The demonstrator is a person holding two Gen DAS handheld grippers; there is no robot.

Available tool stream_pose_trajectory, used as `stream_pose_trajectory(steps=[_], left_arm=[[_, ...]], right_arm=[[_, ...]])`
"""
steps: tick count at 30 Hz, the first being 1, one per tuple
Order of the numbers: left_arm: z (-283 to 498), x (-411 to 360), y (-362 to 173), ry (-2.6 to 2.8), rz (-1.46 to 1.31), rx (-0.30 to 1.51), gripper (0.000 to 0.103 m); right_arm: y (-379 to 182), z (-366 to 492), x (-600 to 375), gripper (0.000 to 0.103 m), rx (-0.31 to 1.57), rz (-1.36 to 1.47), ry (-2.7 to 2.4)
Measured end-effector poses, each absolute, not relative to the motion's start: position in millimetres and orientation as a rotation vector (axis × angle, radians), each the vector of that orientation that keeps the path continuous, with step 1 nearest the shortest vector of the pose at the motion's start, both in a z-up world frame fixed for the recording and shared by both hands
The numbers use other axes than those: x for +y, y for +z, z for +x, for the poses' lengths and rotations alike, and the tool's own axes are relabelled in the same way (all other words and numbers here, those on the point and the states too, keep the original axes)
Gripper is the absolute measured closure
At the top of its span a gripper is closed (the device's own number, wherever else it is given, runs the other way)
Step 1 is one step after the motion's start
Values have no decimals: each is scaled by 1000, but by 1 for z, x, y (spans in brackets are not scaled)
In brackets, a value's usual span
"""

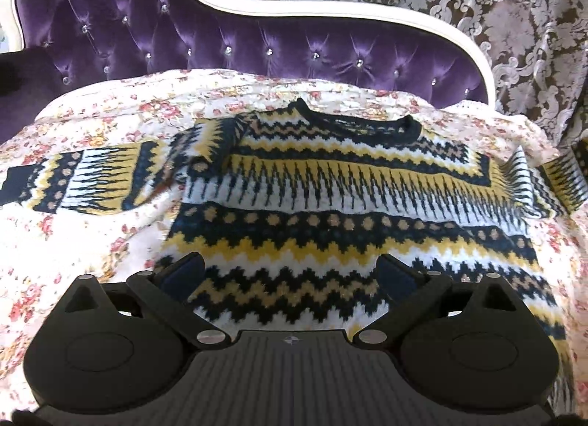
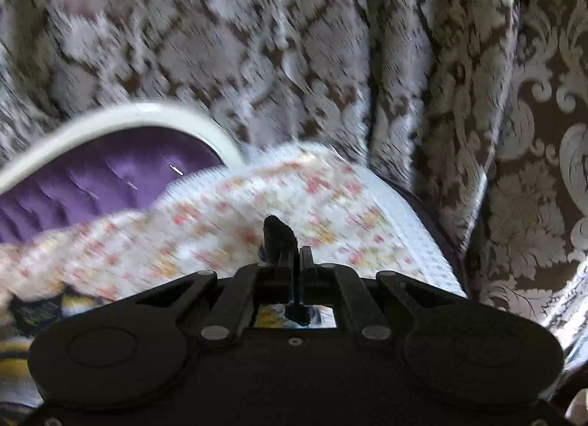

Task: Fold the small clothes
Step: 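Lift the held sleeve with the right gripper and fold it across the body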

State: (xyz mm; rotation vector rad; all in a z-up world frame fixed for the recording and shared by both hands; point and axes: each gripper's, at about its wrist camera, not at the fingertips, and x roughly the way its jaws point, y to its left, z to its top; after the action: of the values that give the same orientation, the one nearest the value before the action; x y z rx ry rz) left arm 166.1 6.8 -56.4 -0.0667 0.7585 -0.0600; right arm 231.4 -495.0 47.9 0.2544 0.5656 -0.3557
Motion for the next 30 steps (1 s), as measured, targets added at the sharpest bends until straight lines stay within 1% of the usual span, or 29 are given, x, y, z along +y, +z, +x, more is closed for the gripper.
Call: stream_pose_trajectory(steps=[5, 9, 13, 18, 24, 30], left_arm=[[155, 17, -51, -60, -95, 749, 2], [146, 27, -48, -54, -100, 736, 2], [141, 38, -45, -40, -112, 725, 2], [134, 51, -45, -23, -124, 720, 2], [126, 65, -46, 8, -110, 715, 2], [123, 76, -48, 20, -119, 725, 2]], right_arm=[[102, 226, -454, 97, 526, 280, -198], [143, 229, -399, 97, 494, 290, -22], [167, 238, -339, 97, 493, 311, 163], [152, 263, -260, 97, 551, 352, 358], [102, 293, -176, 97, 639, 339, 474], [44, 308, -134, 97, 721, 364, 503]])
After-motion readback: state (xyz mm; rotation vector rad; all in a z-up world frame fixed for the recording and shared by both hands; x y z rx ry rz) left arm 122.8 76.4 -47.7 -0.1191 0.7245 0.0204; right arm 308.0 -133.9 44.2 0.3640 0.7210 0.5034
